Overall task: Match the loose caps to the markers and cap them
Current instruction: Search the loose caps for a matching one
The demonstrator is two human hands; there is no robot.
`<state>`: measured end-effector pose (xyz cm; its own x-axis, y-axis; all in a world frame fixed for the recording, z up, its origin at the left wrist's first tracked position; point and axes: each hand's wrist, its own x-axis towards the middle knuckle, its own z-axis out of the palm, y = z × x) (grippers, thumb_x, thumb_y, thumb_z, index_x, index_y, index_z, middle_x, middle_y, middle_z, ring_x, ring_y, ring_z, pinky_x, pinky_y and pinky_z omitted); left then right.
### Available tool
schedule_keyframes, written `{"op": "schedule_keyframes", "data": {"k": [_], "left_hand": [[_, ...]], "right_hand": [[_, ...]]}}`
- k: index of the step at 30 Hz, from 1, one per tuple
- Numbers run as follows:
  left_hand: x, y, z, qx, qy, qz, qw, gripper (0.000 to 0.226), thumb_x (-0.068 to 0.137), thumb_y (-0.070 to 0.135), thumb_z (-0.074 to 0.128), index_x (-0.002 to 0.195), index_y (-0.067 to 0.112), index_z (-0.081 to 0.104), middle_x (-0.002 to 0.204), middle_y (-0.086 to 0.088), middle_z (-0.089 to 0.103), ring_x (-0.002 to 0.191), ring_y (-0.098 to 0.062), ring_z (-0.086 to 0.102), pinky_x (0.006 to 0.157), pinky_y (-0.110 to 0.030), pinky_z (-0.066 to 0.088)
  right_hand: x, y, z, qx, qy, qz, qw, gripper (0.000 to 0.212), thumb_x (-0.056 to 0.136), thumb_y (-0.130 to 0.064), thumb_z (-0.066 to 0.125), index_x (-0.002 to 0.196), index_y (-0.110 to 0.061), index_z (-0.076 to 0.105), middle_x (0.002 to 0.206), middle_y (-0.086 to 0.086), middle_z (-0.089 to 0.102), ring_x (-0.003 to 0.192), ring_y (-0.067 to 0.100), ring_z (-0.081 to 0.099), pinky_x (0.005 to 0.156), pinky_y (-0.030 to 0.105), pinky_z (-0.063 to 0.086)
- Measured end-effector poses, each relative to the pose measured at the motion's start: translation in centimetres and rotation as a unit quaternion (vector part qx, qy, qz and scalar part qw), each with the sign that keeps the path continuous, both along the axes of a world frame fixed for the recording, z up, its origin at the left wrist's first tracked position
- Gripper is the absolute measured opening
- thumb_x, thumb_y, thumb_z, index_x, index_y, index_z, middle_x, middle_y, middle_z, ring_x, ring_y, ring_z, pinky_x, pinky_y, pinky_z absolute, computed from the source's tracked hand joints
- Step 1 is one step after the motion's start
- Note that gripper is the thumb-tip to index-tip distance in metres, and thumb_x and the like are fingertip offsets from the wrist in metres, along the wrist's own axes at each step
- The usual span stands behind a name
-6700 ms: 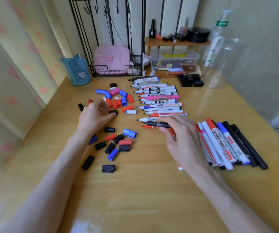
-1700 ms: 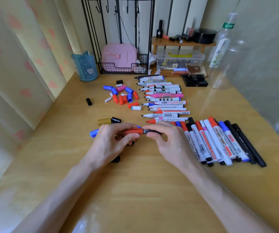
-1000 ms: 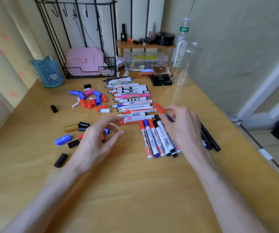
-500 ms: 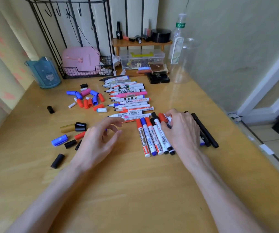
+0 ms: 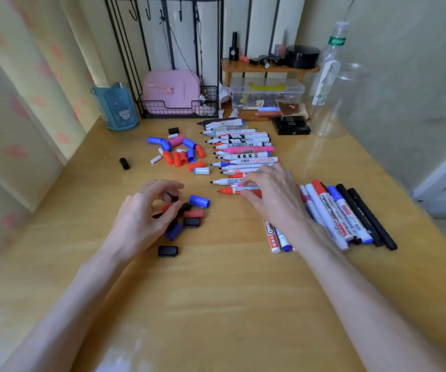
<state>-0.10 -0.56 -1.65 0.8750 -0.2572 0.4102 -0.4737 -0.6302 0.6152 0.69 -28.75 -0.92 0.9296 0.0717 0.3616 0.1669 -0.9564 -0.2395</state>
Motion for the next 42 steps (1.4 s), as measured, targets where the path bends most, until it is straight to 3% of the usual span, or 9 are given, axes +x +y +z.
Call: {"op": "schedule_keyframes", "data": {"k": [7, 10, 14, 18, 24, 30, 34, 38, 42], "left_hand": [[0.0, 0.4, -0.8, 0.05, 0.006, -0.006, 0.999, 0.014, 0.092, 0.034, 0.076, 0.106, 0.035, 0.074, 0.105, 0.018, 0.066, 0.098, -0.005, 0.062, 0.081, -0.037, 0.056], [0.3, 0.1, -1.4, 0.096, -0.012, -0.024, 0.995, 0.016, 0.094, 0.026, 0.075, 0.109, 0.032, 0.075, 0.11, 0.012, 0.064, 0.105, -0.017, 0.058, 0.085, -0.045, 0.055], [0.7, 1.0, -0.8, 0.095, -0.021, 0.009, 0.995, 0.02, 0.093, 0.028, 0.075, 0.114, 0.031, 0.075, 0.107, 0.013, 0.064, 0.102, -0.018, 0.059, 0.082, -0.039, 0.053], [1.1, 1.9, -0.8, 0.099, 0.008, 0.064, 0.993, 0.022, 0.09, 0.041, 0.074, 0.11, 0.031, 0.075, 0.096, 0.014, 0.062, 0.092, -0.016, 0.058, 0.073, -0.039, 0.053], [1.0, 0.8, -1.2, 0.145, -0.009, 0.095, 0.985, 0.009, 0.091, 0.028, 0.075, 0.099, 0.027, 0.077, 0.087, 0.01, 0.061, 0.092, -0.022, 0.055, 0.066, -0.032, 0.042], [1.2, 1.0, -1.6, 0.149, -0.01, 0.074, 0.986, 0.018, 0.092, 0.039, 0.073, 0.1, 0.023, 0.076, 0.095, 0.007, 0.066, 0.094, -0.023, 0.05, 0.076, -0.04, 0.051], [1.0, 1.0, -1.3, 0.15, -0.032, 0.073, 0.985, 0.015, 0.091, 0.03, 0.078, 0.1, 0.019, 0.075, 0.098, 0.004, 0.066, 0.093, -0.023, 0.049, 0.081, -0.042, 0.051], [-0.2, 0.1, 0.3, 0.056, -0.023, 0.015, 0.998, 0.015, 0.096, 0.036, 0.071, 0.105, 0.024, 0.068, 0.099, 0.014, 0.068, 0.097, -0.013, 0.06, 0.081, -0.031, 0.048], [-1.0, -0.9, 1.1, -0.002, 0.0, -0.025, 1.0, 0.01, 0.097, 0.029, 0.072, 0.104, 0.023, 0.068, 0.093, 0.018, 0.071, 0.092, -0.005, 0.067, 0.078, -0.015, 0.045]], "right_hand": [[1.3, 0.7, -0.3, -0.02, -0.003, 0.011, 1.0, 0.019, 0.087, -0.032, 0.081, 0.103, -0.024, 0.077, 0.1, 0.0, 0.069, 0.106, 0.028, 0.054, 0.091, 0.038, 0.037], [1.3, 1.0, 0.1, 0.004, -0.066, 0.047, 0.997, 0.013, 0.091, -0.027, 0.077, 0.101, -0.02, 0.074, 0.1, -0.002, 0.068, 0.102, 0.026, 0.056, 0.087, 0.033, 0.03], [0.2, 1.3, 1.1, 0.039, -0.122, 0.076, 0.989, 0.007, 0.097, -0.019, 0.071, 0.102, -0.017, 0.067, 0.097, -0.004, 0.071, 0.094, 0.022, 0.061, 0.085, 0.034, 0.032], [-1.0, 0.8, 1.3, 0.041, -0.106, 0.084, 0.99, 0.008, 0.1, -0.017, 0.068, 0.105, -0.019, 0.063, 0.097, -0.008, 0.072, 0.095, 0.019, 0.064, 0.09, 0.036, 0.034], [-2.0, 0.9, 0.4, 0.035, -0.088, 0.088, 0.992, 0.012, 0.1, -0.013, 0.067, 0.108, -0.019, 0.061, 0.102, -0.008, 0.071, 0.094, 0.019, 0.063, 0.09, 0.04, 0.037], [-2.7, 1.6, 0.2, 0.023, -0.087, 0.116, 0.989, 0.013, 0.101, -0.023, 0.064, 0.113, -0.021, 0.06, 0.109, -0.007, 0.065, 0.1, 0.018, 0.061, 0.09, 0.04, 0.038], [-3.1, 1.7, 0.2, 0.057, -0.074, 0.136, 0.986, 0.012, 0.101, -0.024, 0.064, 0.113, -0.02, 0.062, 0.107, -0.006, 0.061, 0.092, 0.017, 0.06, 0.079, 0.037, 0.045], [-3.5, 1.7, 0.2, 0.114, -0.05, 0.146, 0.981, 0.015, 0.101, -0.027, 0.066, 0.114, -0.02, 0.065, 0.106, -0.006, 0.063, 0.077, 0.003, 0.05, 0.07, 0.025, 0.042], [-3.6, 1.9, 0.3, 0.106, -0.061, 0.151, 0.981, 0.015, 0.1, -0.028, 0.067, 0.113, -0.021, 0.066, 0.103, -0.006, 0.068, 0.088, 0.016, 0.062, 0.083, 0.041, 0.05]]}}
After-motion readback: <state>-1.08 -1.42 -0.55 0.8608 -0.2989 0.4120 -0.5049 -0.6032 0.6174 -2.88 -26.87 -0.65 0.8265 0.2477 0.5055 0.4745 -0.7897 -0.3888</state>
